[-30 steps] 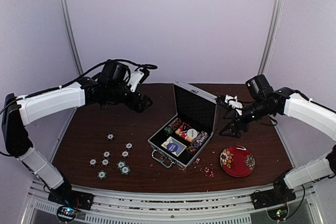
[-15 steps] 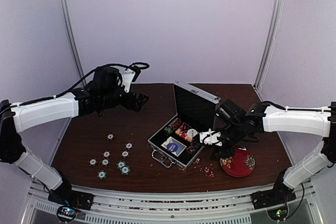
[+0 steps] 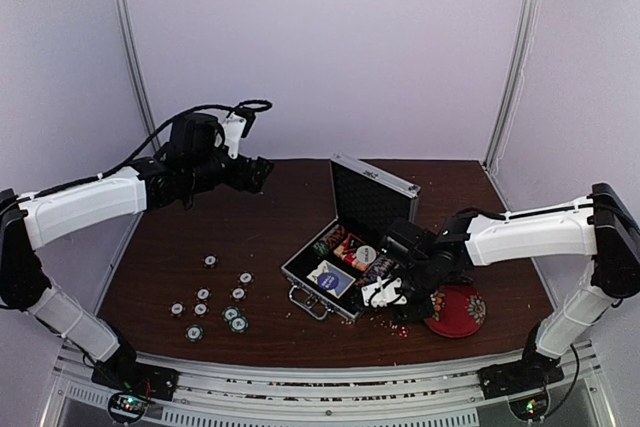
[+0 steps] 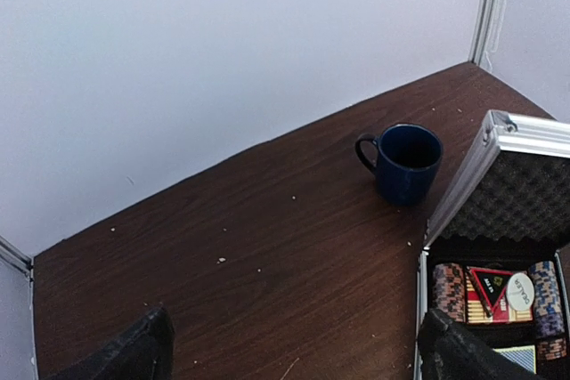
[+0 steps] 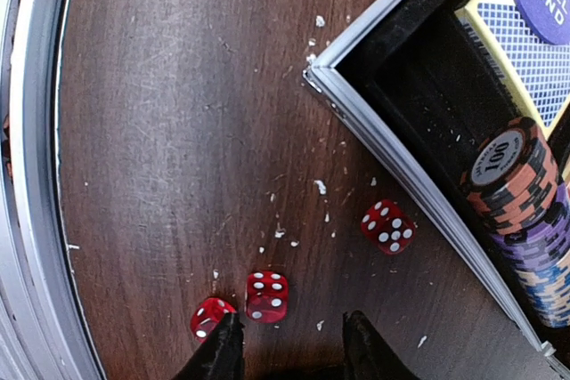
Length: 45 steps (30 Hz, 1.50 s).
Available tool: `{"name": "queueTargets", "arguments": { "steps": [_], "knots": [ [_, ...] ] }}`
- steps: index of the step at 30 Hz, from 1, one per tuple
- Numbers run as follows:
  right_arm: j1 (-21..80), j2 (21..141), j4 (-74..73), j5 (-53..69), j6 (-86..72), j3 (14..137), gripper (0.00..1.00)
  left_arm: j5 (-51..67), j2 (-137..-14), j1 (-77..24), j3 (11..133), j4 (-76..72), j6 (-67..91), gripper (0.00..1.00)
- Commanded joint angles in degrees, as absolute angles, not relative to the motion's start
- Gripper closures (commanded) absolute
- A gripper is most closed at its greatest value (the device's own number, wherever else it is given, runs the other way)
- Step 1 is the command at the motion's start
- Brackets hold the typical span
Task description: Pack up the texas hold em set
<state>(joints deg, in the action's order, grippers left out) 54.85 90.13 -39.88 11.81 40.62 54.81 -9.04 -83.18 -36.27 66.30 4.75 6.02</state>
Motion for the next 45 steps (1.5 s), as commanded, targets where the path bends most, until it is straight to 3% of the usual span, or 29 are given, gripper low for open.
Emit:
{"name": "queueTargets", "arguments": {
  "steps": [1, 13, 31, 45],
  "knots": [
    [55.7, 91.5, -41.1, 11.6, 40.9, 56.1, 0.62, -3.9, -80.1, -36.0, 63.9, 2.1, 5.5, 0.02],
    [56.3, 94.4, -41.2, 13.4, 39.8, 55.7, 0.69, -0.9, -83.3, -36.0, 66.5, 6.7, 5.2, 0.02],
    [56.2, 95.6, -42.5, 11.0, 37.5, 57.9, 0.9, 1.8, -83.6, -35.9, 66.5, 6.8, 3.8, 0.08],
    [47.2, 100.6, -48.7, 20.1, 34.1, 81.9, 0.91, -5.8, -82.5, -35.0, 67.4, 8.4, 6.4, 0.02]
  ]
}}
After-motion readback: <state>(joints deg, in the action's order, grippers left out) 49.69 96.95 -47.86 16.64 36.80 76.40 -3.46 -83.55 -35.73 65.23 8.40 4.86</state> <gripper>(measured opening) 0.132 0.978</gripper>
